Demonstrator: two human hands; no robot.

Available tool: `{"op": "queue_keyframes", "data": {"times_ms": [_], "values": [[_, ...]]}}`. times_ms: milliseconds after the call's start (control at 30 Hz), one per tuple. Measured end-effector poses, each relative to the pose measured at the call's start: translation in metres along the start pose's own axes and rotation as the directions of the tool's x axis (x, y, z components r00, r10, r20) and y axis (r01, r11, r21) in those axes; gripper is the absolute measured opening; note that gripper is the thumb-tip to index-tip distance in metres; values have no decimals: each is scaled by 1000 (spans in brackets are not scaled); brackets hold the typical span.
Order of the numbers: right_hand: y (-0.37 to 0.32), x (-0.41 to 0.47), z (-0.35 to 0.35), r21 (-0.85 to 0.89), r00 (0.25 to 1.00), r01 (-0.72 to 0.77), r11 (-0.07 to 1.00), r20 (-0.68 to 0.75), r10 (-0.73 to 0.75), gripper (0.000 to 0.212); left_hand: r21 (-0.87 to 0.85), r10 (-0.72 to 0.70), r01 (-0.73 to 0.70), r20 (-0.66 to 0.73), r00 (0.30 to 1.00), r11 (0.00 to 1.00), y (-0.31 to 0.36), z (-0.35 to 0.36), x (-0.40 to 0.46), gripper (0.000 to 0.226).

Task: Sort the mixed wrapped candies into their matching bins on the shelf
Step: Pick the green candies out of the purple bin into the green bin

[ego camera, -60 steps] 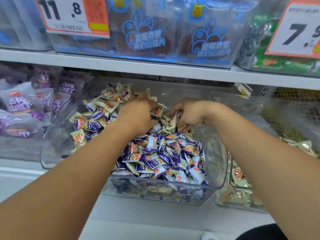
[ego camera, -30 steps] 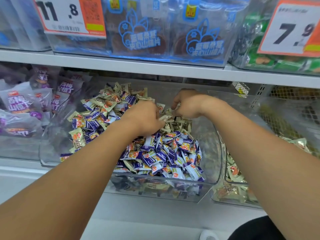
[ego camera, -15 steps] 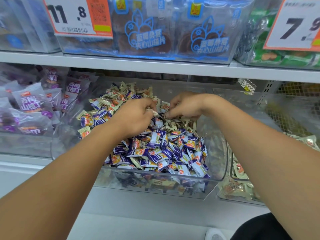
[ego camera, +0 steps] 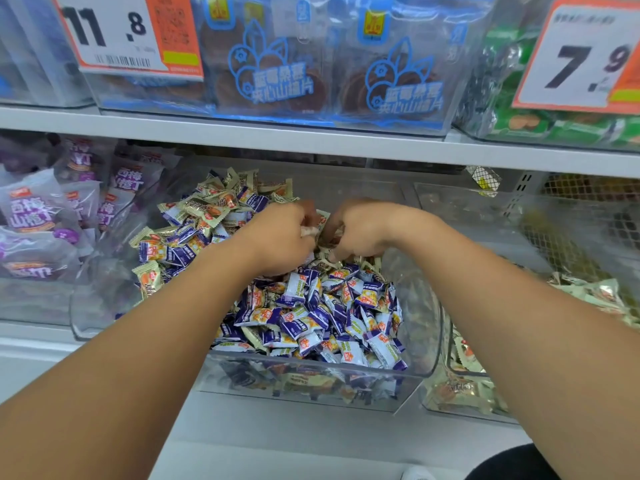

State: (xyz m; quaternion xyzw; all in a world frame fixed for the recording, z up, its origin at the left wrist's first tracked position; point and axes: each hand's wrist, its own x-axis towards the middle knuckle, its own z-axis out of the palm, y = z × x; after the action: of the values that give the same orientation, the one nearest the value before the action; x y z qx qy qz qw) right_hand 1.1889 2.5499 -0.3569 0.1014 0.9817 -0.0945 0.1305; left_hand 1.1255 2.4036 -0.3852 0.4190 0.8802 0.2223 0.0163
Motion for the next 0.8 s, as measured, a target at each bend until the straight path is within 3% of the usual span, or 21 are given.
{"op": "queue_keyframes", "data": {"times_ms": [100,167,267,567,667,800], "values": [[-2,3,4,-63,998,7,998,67,-2,42,-54,2,0,49,999,999,-1,-3,0,22],[-3,2,4,-130,999,17,991,36,-13,40,-39,-13,16,83,996,999,-1,-4,-1,8],[2,2,3,-127,999,21,992,-37,-26,27,58,-61,54,131,989,997,1,-3,-4,26],[10,-26,-10,-59,987,39,998,-155,-48,14,232,-60,44,60,996,972,19,11,-5,21],[15,-41,-8,-13,962,77,997,-263,-78,10,160,-57,60,-23,998,985,17,14,-5,15],[24,-67,-17,94,900,163,982,-423,-108,5,-145,-61,42,-131,990,989,16,6,-5,17]]}}
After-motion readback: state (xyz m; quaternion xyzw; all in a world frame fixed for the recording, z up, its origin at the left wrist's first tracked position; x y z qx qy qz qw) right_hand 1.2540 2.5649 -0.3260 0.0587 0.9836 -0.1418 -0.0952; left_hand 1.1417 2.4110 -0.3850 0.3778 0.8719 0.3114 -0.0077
